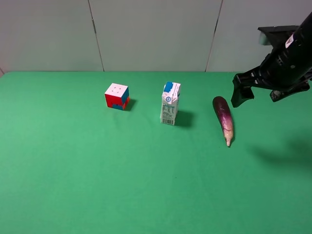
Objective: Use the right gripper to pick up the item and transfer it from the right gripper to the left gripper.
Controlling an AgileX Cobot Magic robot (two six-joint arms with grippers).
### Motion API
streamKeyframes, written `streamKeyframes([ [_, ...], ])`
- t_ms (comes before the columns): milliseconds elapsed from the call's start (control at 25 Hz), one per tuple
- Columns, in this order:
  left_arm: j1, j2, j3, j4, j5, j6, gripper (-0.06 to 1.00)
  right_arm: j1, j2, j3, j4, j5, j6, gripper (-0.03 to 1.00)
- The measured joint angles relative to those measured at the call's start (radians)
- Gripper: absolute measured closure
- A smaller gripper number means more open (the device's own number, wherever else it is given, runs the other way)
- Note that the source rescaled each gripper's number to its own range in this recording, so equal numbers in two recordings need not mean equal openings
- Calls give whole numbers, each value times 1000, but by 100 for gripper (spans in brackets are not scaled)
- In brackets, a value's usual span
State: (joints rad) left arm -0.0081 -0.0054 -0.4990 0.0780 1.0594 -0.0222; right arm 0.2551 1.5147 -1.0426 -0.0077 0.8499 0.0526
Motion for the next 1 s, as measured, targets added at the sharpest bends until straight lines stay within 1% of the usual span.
streamKeyframes([
  [160, 0, 0, 0, 0, 0, 0, -3, 0, 87, -6, 0, -11, 3, -3],
  [360, 0, 0, 0, 0, 0, 0, -3, 0, 180, -6, 0, -54, 13, -3],
  [480, 0, 0, 0, 0, 0, 0, -3, 0, 225, -6, 0, -62, 14, -3],
  [800, 0, 0, 0, 0, 0, 0, -3, 0, 298, -6, 8, -133, 17, -3],
  [1000, 0, 0, 0, 0, 0, 0, -3, 0, 336, -6, 8, -151, 17, -3],
])
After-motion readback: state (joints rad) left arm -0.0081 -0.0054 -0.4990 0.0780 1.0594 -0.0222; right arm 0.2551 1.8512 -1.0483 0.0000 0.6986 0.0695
